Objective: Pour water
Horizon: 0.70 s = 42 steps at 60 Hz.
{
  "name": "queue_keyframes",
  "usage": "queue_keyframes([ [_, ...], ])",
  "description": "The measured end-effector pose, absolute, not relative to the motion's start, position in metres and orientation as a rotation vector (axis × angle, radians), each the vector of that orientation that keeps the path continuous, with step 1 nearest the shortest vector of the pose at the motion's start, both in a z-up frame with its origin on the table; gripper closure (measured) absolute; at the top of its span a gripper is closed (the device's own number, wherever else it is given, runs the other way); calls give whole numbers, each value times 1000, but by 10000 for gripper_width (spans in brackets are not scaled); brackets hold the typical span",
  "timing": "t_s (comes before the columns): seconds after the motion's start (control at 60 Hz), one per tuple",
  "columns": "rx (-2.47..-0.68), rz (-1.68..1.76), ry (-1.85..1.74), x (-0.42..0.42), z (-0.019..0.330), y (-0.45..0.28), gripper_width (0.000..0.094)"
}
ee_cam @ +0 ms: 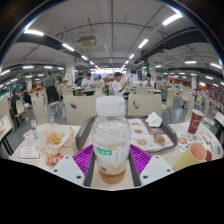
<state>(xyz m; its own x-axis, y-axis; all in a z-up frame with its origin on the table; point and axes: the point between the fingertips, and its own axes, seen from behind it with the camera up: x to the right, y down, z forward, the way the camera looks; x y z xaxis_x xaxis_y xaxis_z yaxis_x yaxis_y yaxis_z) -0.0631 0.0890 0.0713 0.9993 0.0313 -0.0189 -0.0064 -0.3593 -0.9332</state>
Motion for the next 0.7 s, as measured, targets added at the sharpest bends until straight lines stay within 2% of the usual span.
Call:
queue_keyframes([
  [0.233,-1958,36,-41,-67,76,86,532],
  [0.383,-1939,137,17,-66,113,71,533],
  [0.567,-1866,661,396,-61,191,50,535],
  [0.683,-1756,1046,704,-41,223,37,534],
  [0.7,-1732,1091,745,-36,218,44,535],
])
